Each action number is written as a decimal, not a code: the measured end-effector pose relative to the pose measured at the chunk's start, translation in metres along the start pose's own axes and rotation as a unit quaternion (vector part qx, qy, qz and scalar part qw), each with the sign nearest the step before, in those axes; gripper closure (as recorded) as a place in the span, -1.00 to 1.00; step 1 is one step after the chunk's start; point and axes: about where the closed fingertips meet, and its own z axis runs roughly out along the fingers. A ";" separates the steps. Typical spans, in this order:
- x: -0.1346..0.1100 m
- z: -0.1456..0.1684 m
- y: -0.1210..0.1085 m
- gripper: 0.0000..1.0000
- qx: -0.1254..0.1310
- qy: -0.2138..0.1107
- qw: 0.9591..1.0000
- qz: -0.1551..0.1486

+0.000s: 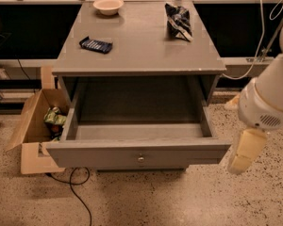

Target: Close top drawer

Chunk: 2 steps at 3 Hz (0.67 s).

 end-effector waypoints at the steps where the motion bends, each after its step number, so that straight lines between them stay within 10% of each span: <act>1: 0.004 0.051 0.013 -1.00 -0.042 -0.015 0.999 0.007; 2: -0.002 0.091 0.027 -0.67 -0.077 -0.038 0.996 0.000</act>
Offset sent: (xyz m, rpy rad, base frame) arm -0.0247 0.0493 -0.1359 0.1998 0.1906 0.0784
